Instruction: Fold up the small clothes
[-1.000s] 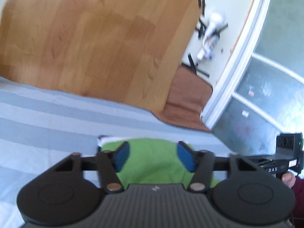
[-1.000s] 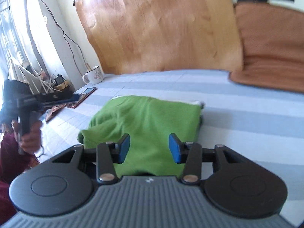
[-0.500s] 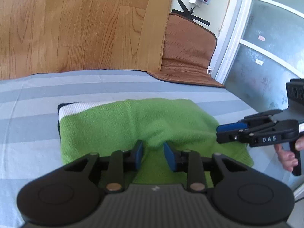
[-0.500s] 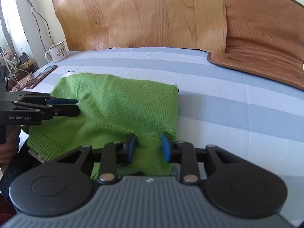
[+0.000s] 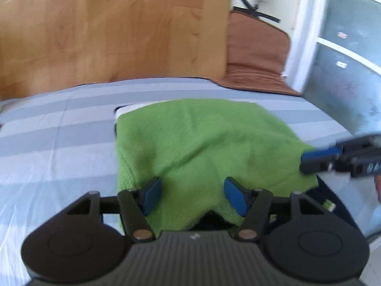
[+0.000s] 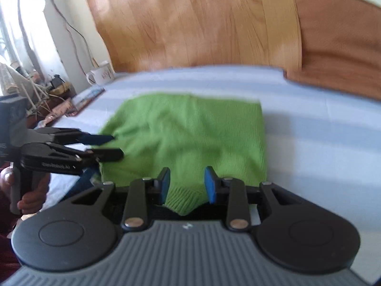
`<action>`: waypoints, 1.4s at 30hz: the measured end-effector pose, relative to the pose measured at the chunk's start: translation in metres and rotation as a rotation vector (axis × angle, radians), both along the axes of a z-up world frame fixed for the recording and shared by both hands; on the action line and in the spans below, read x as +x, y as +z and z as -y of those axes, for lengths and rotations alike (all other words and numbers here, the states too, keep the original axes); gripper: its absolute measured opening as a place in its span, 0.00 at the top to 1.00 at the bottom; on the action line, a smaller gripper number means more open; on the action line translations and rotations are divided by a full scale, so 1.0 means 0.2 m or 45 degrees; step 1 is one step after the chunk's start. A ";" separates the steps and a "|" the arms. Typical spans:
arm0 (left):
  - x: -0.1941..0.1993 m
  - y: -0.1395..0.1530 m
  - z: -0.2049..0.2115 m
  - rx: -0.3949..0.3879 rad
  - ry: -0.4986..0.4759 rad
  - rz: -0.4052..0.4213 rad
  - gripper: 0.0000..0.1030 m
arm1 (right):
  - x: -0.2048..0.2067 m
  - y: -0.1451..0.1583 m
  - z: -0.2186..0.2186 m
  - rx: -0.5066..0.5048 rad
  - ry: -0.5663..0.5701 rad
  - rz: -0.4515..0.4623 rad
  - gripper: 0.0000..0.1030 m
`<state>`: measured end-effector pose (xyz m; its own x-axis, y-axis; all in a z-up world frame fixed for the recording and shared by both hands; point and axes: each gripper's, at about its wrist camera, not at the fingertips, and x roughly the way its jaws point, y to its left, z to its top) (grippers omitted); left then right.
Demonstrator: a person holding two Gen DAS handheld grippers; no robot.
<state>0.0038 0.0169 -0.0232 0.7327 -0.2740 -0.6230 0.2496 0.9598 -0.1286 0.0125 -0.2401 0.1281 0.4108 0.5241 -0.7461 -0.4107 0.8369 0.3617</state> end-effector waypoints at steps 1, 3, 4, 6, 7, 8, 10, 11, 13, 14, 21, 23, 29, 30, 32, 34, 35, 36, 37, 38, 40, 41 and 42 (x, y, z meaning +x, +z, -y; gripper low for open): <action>-0.01 -0.01 0.00 -0.001 0.018 0.007 0.41 | -0.01 -0.03 0.02 0.049 -0.034 0.020 0.66; -0.02 -0.02 0.01 0.005 0.044 0.019 0.41 | -0.03 -0.03 0.04 0.093 -0.066 0.036 0.66; -0.02 -0.02 0.02 0.010 0.052 0.024 0.41 | -0.04 -0.03 0.05 0.108 -0.088 0.037 0.66; -0.03 -0.03 0.02 0.025 0.061 0.030 0.40 | -0.06 -0.04 0.06 0.130 -0.117 0.056 0.66; -0.03 -0.03 0.03 0.031 0.064 0.032 0.40 | -0.08 -0.04 0.06 0.136 -0.128 0.072 0.66; -0.03 -0.03 0.03 0.034 0.067 0.033 0.40 | -0.08 -0.04 0.06 0.142 -0.135 0.084 0.66; -0.03 -0.03 0.03 0.034 0.066 0.035 0.40 | -0.10 -0.05 0.07 0.157 -0.155 0.104 0.65; -0.04 -0.03 0.03 0.035 0.066 0.037 0.40 | -0.10 -0.05 0.07 0.170 -0.167 0.112 0.65; -0.04 -0.03 0.02 0.042 0.062 0.041 0.40 | -0.11 -0.07 0.09 0.201 -0.193 0.117 0.65; -0.04 -0.03 0.02 0.044 0.060 0.043 0.40 | -0.12 -0.07 0.10 0.222 -0.207 0.117 0.65; -0.06 -0.04 0.03 0.064 0.056 0.070 0.39 | -0.14 -0.14 0.20 0.437 -0.308 0.101 0.65; -0.07 -0.05 0.04 0.076 0.059 0.084 0.39 | -0.15 -0.17 0.23 0.518 -0.333 0.098 0.66; -0.10 -0.08 0.05 0.092 0.046 0.146 0.35 | -0.17 -0.20 0.28 0.644 -0.376 0.074 0.66; -0.10 -0.08 0.05 0.095 0.044 0.151 0.34 | -0.17 -0.19 0.28 0.644 -0.375 0.075 0.66; -0.10 -0.08 0.05 0.096 0.043 0.154 0.33 | -0.17 -0.19 0.27 0.645 -0.375 0.075 0.66; -0.10 -0.08 0.05 0.087 0.034 0.154 0.31 | -0.17 -0.19 0.27 0.647 -0.377 0.072 0.66; -0.11 -0.08 0.05 0.081 0.030 0.155 0.30 | -0.16 -0.19 0.27 0.646 -0.377 0.069 0.66; -0.12 -0.07 0.04 0.069 0.019 0.154 0.27 | -0.17 -0.19 0.27 0.638 -0.374 0.066 0.66; -0.12 -0.07 0.03 0.050 0.003 0.150 0.25 | -0.17 -0.18 0.28 0.625 -0.368 0.061 0.66; -0.14 -0.05 0.00 0.027 -0.025 0.144 0.21 | -0.17 -0.16 0.28 0.606 -0.353 0.055 0.62; -0.18 0.01 -0.07 -0.028 -0.086 0.178 0.10 | -0.17 -0.09 0.30 0.624 -0.262 0.056 0.44; -0.21 0.05 -0.12 -0.054 -0.107 0.234 0.01 | -0.18 -0.06 0.33 0.649 -0.221 0.075 0.34; -0.23 0.10 -0.18 -0.070 -0.116 0.289 0.00 | -0.18 -0.01 0.36 0.650 -0.193 0.119 0.31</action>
<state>-0.0427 0.0527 -0.0037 0.8227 -0.3744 -0.4277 0.3634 0.9250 -0.1109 -0.0239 -0.3117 0.1258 0.5622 0.7402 -0.3689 -0.3492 0.6168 0.7054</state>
